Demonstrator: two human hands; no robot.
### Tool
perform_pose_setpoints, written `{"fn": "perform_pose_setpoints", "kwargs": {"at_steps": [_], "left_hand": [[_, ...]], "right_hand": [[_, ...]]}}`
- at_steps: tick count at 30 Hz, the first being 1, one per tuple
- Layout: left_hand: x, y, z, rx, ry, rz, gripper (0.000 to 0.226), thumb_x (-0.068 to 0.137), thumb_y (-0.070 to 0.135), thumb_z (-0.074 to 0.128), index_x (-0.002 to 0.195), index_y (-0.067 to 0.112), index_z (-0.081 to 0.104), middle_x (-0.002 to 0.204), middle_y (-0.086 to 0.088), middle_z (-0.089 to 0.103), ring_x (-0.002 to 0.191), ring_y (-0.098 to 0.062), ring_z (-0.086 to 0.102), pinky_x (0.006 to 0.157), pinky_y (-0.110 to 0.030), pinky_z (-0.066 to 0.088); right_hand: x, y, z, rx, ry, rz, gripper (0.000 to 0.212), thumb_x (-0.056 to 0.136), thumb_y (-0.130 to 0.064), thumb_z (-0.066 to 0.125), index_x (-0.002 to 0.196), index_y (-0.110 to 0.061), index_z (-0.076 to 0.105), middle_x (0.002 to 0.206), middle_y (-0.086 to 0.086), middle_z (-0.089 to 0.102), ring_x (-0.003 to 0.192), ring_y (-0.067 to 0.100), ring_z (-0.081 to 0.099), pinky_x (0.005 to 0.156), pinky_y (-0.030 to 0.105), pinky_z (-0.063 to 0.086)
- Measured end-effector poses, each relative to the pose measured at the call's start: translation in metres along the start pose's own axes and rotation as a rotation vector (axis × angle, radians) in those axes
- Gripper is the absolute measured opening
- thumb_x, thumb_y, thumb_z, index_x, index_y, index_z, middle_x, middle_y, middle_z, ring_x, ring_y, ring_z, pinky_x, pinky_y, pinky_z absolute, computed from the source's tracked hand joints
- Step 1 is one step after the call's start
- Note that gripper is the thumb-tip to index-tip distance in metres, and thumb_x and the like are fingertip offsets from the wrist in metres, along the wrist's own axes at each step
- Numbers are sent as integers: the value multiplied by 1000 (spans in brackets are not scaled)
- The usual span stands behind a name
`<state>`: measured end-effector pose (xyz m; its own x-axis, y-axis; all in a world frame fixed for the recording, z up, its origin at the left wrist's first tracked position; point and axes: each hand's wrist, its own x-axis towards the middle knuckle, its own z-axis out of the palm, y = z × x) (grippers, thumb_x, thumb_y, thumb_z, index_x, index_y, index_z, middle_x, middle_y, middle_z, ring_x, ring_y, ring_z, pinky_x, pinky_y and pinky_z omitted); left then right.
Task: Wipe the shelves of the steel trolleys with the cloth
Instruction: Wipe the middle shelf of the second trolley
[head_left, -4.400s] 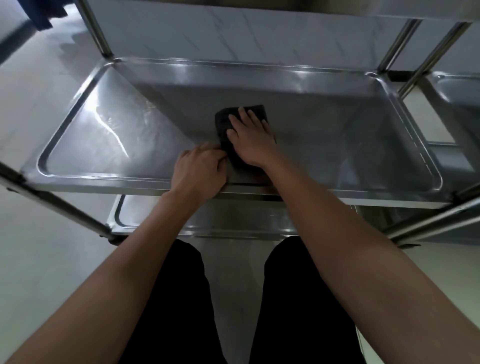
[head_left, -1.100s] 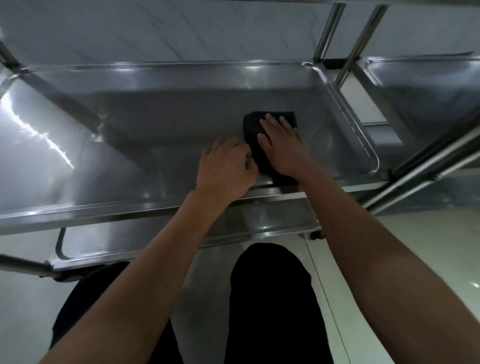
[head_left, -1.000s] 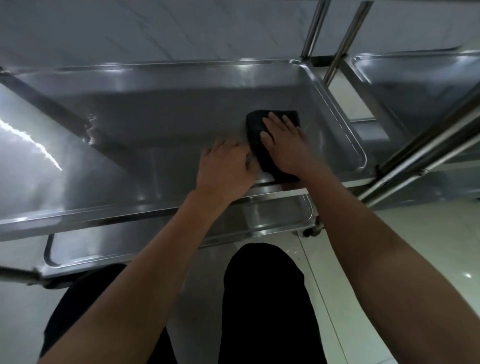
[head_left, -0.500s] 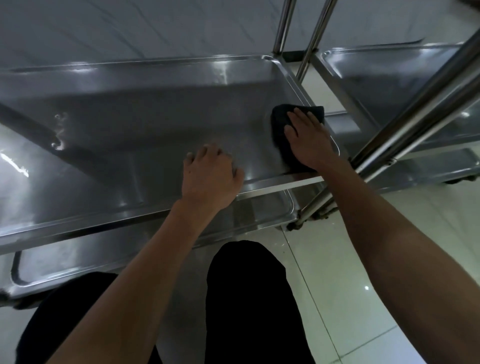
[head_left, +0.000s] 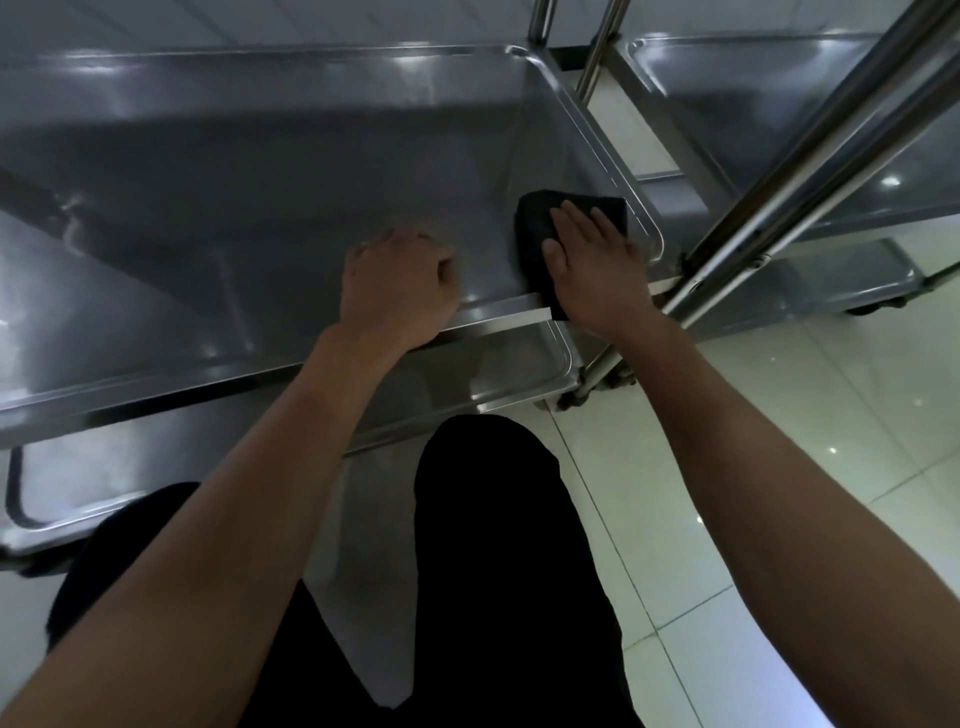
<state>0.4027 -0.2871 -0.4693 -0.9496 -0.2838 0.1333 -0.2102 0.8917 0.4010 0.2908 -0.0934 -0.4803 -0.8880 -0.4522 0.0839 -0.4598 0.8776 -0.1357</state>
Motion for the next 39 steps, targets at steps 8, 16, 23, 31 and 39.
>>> {"fn": "perform_pose_setpoints", "kwargs": {"at_steps": [8, 16, 23, 31, 39], "left_hand": [[-17, -43, -45, -170, 91, -32, 42, 89, 36, 40, 115, 27, 71, 127, -4, 68, 118, -33, 60, 101, -46, 47], [-54, -97, -58, 78, 119, -87, 24, 97, 28, 48, 90, 13, 66, 98, -12, 66, 93, -36, 60, 77, -38, 44], [-56, -103, -76, -18, 101, -177, 26, 96, 26, 49, 82, 11, 65, 89, -8, 65, 85, -30, 58, 73, -36, 43], [-88, -70, -136, -122, -250, -340, 20, 93, 26, 48, 82, 19, 63, 85, 1, 62, 81, -24, 60, 67, -33, 47], [-121, -39, -177, -213, -359, -418, 29, 93, 24, 43, 93, 25, 72, 102, -1, 70, 90, -25, 65, 84, -41, 55]], "right_hand": [[-5, -85, 16, 43, -53, -144, 58, 105, -46, 19, 156, -20, 23, 166, 2, 17, 153, 27, 10, 120, 51, 15], [9, -162, 33, 82, -66, -260, 57, 105, -47, 20, 158, -24, 21, 167, -1, 12, 153, 27, 7, 121, 49, 9], [22, -187, 30, 81, -203, -283, 67, 99, -61, 28, 158, -31, 15, 168, -4, 0, 153, 30, -4, 119, 58, 4], [-46, -202, -11, 3, -268, -295, 59, 97, -50, 49, 147, -21, 45, 161, 0, 31, 144, 32, 30, 108, 46, 31], [-68, -202, -40, -57, -366, -326, 47, 102, -33, 43, 145, -12, 44, 146, 8, 48, 127, 35, 43, 97, 49, 39]]}}
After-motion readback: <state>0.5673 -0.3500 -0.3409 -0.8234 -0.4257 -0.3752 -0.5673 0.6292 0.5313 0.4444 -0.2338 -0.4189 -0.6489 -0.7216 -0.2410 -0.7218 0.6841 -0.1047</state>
